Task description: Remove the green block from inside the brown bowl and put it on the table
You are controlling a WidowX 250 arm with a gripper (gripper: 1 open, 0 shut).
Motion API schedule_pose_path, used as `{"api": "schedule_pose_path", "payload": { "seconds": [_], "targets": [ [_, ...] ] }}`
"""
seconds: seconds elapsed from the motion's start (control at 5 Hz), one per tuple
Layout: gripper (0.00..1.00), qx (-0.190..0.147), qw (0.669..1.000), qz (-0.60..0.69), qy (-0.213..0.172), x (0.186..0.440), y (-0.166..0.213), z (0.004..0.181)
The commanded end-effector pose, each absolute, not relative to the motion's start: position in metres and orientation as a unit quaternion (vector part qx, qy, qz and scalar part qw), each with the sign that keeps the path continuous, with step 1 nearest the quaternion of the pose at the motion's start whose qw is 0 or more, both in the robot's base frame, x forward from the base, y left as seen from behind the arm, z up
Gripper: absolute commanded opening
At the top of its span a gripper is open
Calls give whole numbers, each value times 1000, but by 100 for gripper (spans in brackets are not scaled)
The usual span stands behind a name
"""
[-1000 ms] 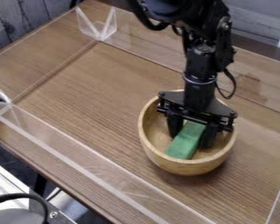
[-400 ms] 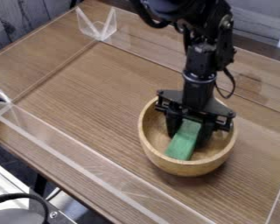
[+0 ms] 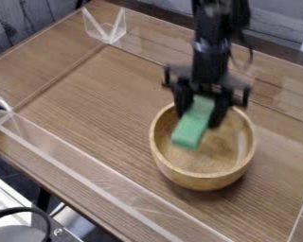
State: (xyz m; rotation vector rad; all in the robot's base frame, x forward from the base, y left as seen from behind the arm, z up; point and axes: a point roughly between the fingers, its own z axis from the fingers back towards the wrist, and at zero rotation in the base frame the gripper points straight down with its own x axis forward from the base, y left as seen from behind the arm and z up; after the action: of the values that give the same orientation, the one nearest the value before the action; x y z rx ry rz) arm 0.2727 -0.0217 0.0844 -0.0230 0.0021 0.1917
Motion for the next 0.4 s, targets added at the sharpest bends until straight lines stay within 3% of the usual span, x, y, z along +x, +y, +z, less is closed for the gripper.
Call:
{"api": "schedule_pose_path", "payload": {
  "seconds": [0.0,0.2],
  "targets": [
    [0,-17,993,108,-42,287,19,106],
    [0,-12,993,112,-43,285,64,93]
  ]
}}
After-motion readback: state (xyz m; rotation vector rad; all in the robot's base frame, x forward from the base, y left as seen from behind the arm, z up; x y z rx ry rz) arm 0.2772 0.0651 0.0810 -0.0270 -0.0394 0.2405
